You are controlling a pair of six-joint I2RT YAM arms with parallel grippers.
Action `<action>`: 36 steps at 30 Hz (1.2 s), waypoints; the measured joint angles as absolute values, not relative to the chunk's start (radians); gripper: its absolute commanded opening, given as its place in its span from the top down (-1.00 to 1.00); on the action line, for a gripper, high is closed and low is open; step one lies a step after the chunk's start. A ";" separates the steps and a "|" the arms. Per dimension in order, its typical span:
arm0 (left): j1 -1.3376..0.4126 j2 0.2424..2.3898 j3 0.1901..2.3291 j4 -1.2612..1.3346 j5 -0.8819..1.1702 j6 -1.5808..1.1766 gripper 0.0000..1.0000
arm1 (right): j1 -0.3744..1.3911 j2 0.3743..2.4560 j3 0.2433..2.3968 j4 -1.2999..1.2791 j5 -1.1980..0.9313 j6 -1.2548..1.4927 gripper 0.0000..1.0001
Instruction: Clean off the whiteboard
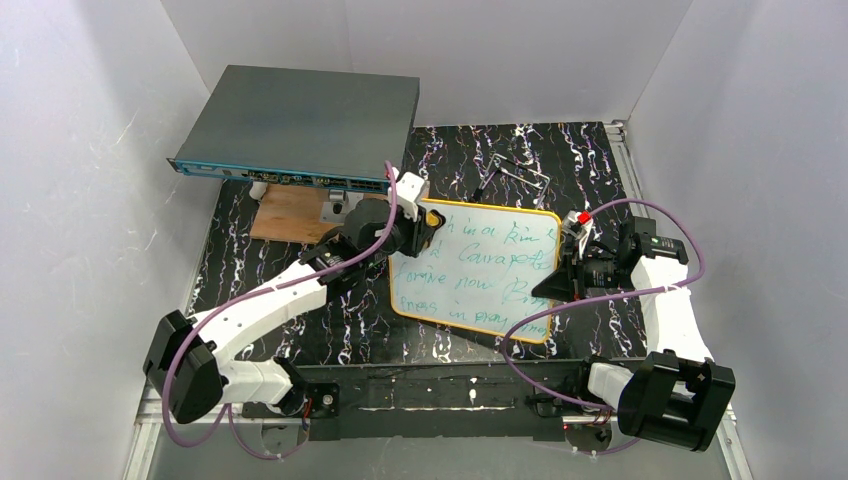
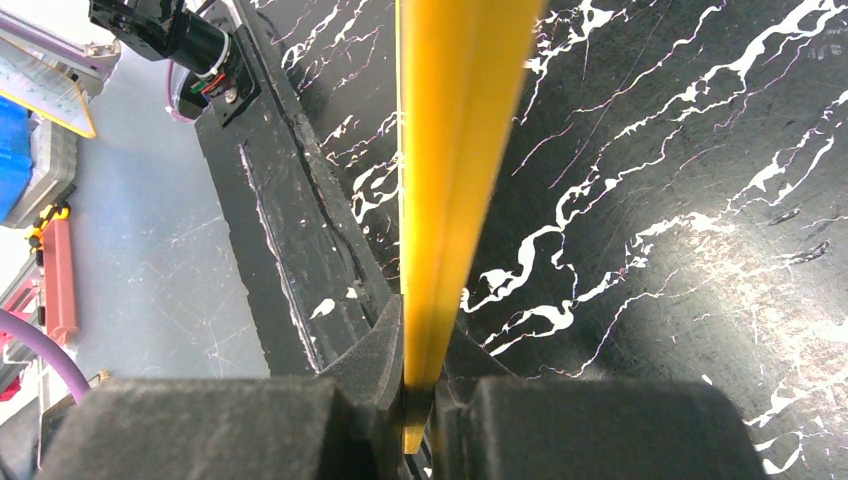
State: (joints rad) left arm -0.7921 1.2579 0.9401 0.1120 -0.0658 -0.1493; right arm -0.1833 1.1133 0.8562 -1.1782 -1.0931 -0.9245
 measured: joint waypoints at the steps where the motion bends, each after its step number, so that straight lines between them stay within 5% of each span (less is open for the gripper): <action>1: -0.787 1.251 0.931 0.112 -0.067 -0.150 1.00 | -0.183 1.113 0.856 -1.178 -1.093 -0.926 0.97; 24: -0.865 1.252 0.858 0.174 -0.038 -0.186 1.00 | -0.183 1.113 0.856 -1.179 -1.093 -0.933 0.97; 36: -0.864 1.339 1.036 0.104 -0.057 -0.105 1.00 | -0.184 1.111 0.856 -1.178 -1.091 -0.917 0.97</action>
State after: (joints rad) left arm -0.8642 1.3392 1.0359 0.1036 -0.0566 -0.1055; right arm -0.1837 1.1114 0.8558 -1.1778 -1.0912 -0.9169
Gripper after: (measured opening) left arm 0.213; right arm 0.131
